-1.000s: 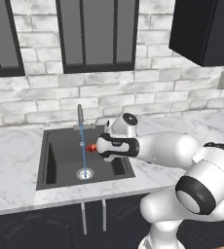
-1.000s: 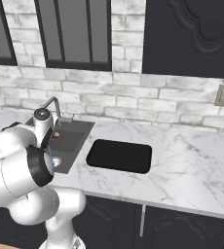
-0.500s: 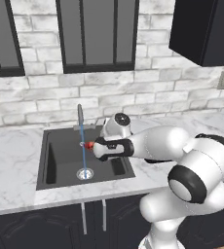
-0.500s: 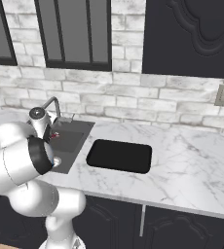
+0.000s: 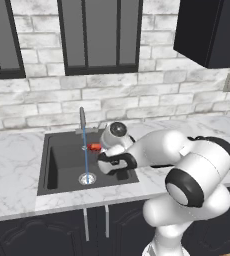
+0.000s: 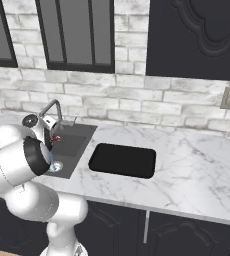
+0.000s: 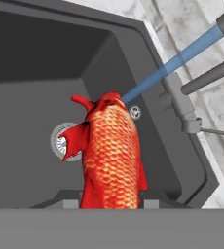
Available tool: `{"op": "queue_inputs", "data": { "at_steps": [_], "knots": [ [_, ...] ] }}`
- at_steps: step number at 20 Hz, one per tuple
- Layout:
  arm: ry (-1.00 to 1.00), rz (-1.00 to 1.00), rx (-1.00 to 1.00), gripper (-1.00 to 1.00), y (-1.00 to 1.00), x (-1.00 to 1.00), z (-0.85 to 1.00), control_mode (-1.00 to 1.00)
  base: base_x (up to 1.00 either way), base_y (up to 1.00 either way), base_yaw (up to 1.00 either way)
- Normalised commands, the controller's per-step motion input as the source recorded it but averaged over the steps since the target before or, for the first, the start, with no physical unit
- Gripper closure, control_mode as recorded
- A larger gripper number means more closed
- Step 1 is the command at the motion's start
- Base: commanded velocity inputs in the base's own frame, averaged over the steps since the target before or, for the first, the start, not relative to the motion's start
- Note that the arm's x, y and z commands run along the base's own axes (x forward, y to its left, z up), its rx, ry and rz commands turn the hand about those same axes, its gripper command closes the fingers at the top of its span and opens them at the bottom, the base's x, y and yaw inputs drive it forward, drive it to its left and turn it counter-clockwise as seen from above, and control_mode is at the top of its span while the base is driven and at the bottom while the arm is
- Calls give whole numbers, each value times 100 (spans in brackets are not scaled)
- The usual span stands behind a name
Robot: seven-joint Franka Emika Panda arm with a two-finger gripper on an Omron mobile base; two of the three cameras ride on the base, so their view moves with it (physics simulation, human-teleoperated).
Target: Take the fish out of the fridge, briefly rinse it in the sink, and place it on the tray next to the sink.
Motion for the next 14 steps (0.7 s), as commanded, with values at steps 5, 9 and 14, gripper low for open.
{"op": "queue_inputs", "data": {
  "at_steps": [5, 9, 14],
  "knots": [
    [-4, -15, 0, 100, 4, 8, 0, -100, 0, 0, 0],
    [0, -8, 0, 100, 10, 18, 0, -100, 0, 0, 0],
    [0, -5, 0, 100, 18, 29, 0, -100, 0, 0, 0]
  ]
}}
